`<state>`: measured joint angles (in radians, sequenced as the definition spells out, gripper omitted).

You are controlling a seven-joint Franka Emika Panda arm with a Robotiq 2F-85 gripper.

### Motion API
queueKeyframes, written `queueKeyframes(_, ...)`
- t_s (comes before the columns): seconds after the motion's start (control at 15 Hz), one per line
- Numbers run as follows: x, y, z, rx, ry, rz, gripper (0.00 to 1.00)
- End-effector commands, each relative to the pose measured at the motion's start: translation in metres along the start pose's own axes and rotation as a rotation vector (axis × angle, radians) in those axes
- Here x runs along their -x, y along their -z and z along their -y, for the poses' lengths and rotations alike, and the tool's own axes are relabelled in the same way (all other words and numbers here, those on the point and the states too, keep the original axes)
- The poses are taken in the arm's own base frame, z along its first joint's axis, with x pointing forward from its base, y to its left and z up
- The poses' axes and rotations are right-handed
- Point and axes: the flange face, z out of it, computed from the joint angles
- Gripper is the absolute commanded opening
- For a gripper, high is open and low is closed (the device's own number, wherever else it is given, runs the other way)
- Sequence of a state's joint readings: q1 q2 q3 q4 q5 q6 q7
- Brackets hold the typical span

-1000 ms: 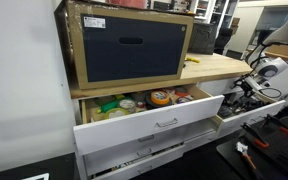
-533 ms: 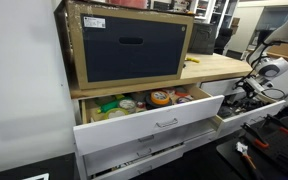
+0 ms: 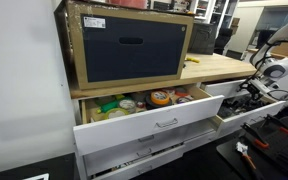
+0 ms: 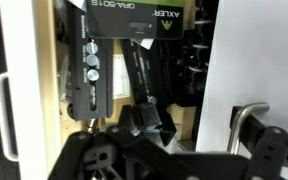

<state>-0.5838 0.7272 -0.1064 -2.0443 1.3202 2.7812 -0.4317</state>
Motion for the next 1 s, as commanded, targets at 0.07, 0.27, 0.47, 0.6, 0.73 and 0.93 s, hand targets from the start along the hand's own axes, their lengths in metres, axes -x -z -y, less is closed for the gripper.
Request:
queueKeyframes(0.07, 0.046, 0.028, -0.044, 0.028, 0.142, 0.015, 1.0)
queueKeyframes(0.27, 0.036, 0.053, -0.041, -0.016, 0.199, -0.071, 1.0)
queueKeyframes(0.47, 0.032, 0.057, -0.04, -0.063, 0.26, -0.122, 1.0)
queueKeyframes(0.6, 0.032, 0.064, -0.035, -0.116, 0.31, -0.162, 1.0)
queueKeyframes(0.73, 0.038, 0.07, -0.033, -0.177, 0.355, -0.202, 1.0)
queueKeyframes(0.93, 0.062, 0.068, -0.045, -0.279, 0.394, -0.243, 1.0)
